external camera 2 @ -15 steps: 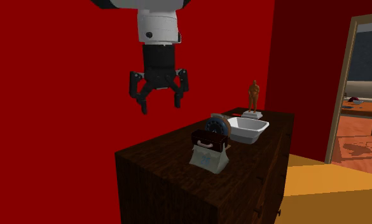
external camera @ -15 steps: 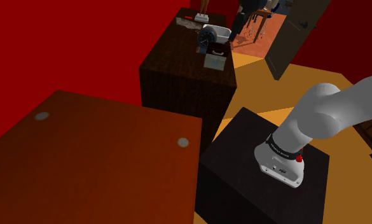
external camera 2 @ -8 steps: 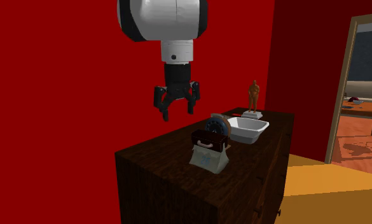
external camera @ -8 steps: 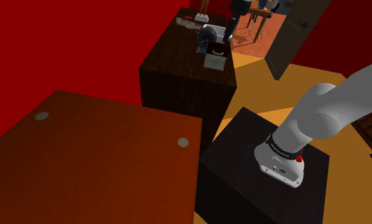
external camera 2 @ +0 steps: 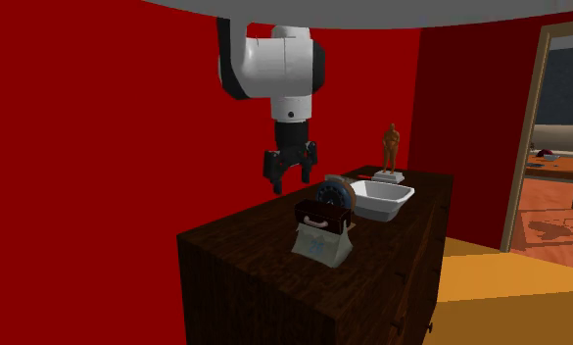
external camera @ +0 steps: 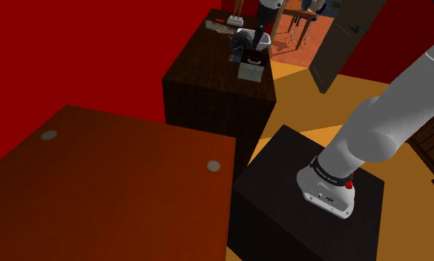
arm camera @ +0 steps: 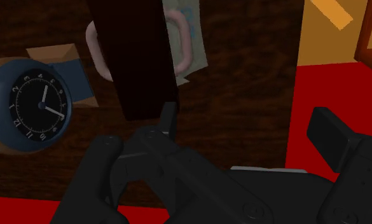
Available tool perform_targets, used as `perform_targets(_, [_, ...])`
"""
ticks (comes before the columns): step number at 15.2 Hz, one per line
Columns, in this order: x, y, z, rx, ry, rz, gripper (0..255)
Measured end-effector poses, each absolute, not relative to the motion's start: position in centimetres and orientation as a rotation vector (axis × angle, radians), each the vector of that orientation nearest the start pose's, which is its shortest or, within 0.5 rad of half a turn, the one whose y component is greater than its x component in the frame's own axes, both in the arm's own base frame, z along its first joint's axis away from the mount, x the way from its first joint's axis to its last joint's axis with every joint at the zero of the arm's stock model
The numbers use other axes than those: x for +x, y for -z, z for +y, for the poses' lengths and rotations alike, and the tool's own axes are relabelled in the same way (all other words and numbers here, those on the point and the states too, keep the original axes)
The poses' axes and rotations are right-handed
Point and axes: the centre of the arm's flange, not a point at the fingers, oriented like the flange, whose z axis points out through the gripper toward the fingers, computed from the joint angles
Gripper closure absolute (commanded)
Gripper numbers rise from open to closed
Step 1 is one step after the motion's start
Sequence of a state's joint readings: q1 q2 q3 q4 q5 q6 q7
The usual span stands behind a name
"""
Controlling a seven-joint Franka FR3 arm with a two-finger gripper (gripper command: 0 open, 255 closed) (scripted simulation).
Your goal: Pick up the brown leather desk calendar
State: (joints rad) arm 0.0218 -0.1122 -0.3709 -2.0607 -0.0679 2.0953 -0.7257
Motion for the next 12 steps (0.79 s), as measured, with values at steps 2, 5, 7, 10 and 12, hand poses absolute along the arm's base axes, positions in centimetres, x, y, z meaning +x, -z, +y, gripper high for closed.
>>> perform_targets(2, [52.1,-48.4,-20.7,-3.154,0.173,-0.698,0])
perform_targets(5, [55.2,-46.7,-22.6,-3.144,0.165,-0.771,0])
perform_targets(7, [57.3,-45.9,-24.1,-3.137,0.160,-0.818,0])
perform_targets(10, [58.7,-44.2,-25.2,-3.130,0.155,-0.859,0])
perform_targets(12, [59.0,-43.2,-25.3,-3.129,0.155,-0.864,0])
